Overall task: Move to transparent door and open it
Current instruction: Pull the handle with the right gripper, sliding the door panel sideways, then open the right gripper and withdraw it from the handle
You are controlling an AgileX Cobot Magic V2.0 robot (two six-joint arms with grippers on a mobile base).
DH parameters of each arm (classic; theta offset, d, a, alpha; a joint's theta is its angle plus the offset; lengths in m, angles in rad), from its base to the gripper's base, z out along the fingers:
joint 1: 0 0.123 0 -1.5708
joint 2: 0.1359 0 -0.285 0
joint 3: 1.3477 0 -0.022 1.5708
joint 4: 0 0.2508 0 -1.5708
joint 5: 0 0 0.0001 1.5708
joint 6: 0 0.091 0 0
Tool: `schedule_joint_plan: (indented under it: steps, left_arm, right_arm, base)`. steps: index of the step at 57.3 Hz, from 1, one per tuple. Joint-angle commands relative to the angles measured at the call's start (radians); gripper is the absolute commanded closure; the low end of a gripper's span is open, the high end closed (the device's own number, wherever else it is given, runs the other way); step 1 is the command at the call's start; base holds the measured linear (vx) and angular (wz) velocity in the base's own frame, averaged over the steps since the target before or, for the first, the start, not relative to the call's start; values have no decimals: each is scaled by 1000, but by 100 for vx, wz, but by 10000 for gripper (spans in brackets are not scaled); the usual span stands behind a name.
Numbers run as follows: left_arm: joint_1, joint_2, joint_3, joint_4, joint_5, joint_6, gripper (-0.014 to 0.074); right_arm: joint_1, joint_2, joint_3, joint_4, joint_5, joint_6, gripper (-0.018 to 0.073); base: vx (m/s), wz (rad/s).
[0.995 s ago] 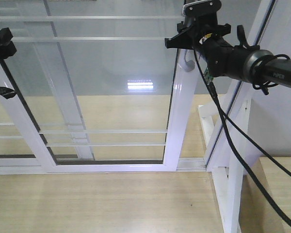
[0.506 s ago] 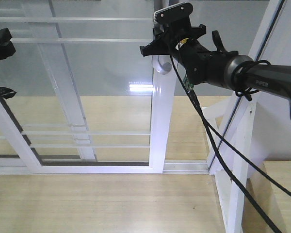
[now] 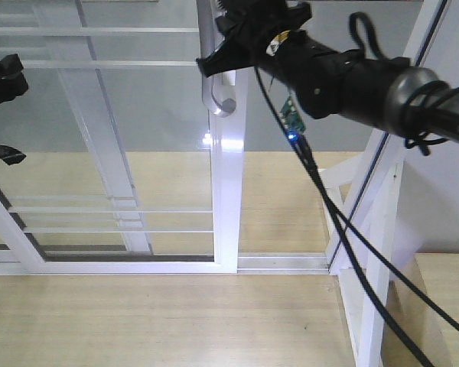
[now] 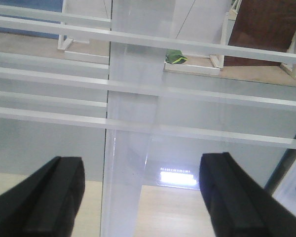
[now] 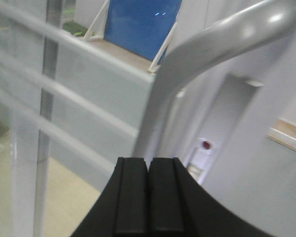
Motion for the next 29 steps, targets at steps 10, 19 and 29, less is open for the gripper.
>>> schedule_joint_plan:
  steps: [10, 19, 29]
  left_arm:
    - [-5, -26, -34, 65, -86, -4, 14]
    - [-5, -26, -34, 147, -111, -68, 14]
    - [-25, -26, -34, 246, -151, -143, 14]
  right_arm:
    - [-165, -251, 179, 25, -101, -6, 561]
    - [-222, -409, 364, 25, -134, -17, 561]
    - [-222, -584, 602, 29, -207, -24, 561]
  base:
    - [0, 0]
    - [0, 0]
    - [0, 0]
